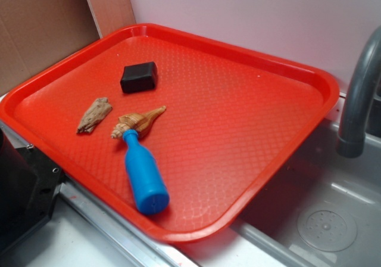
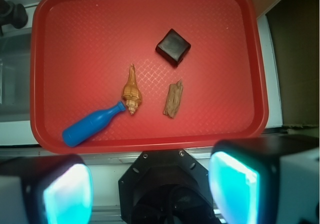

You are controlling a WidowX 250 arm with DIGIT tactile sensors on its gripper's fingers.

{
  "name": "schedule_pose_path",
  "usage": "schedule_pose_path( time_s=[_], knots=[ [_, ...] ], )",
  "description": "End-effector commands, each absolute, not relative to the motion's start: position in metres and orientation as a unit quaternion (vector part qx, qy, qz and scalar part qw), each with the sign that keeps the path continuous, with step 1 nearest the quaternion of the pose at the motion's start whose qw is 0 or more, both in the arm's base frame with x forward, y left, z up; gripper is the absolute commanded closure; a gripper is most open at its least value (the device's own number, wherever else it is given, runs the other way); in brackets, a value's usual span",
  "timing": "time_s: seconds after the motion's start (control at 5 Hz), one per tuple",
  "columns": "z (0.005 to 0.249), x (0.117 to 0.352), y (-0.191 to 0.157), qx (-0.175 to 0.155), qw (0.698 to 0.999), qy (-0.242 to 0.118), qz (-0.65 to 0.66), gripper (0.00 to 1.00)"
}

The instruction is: Grab the shell.

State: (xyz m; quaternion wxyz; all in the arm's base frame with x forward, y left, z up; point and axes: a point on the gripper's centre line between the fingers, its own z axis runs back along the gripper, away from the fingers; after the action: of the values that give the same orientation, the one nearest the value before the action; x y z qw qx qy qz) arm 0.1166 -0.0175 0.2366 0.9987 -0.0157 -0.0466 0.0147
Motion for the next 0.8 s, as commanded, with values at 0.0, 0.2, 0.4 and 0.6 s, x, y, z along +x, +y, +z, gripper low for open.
schedule_pose_path(
  time_s=[0.0, 0.2, 0.4, 0.6],
  knots=[
    [0.237, 0.117, -0.017, -0.016, 0.999, -0.047, 0.015, 0.00],
    [0.187, 0.136, -0.024, -0.039, 0.996, -0.024, 0.074, 0.00],
    [0.137, 0.163, -0.033, -0.042, 0.993, -0.022, 0.111, 0.00],
    [0.093, 0.185, -0.044, -0.069, 0.989, -0.020, 0.129, 0.00]
  ],
)
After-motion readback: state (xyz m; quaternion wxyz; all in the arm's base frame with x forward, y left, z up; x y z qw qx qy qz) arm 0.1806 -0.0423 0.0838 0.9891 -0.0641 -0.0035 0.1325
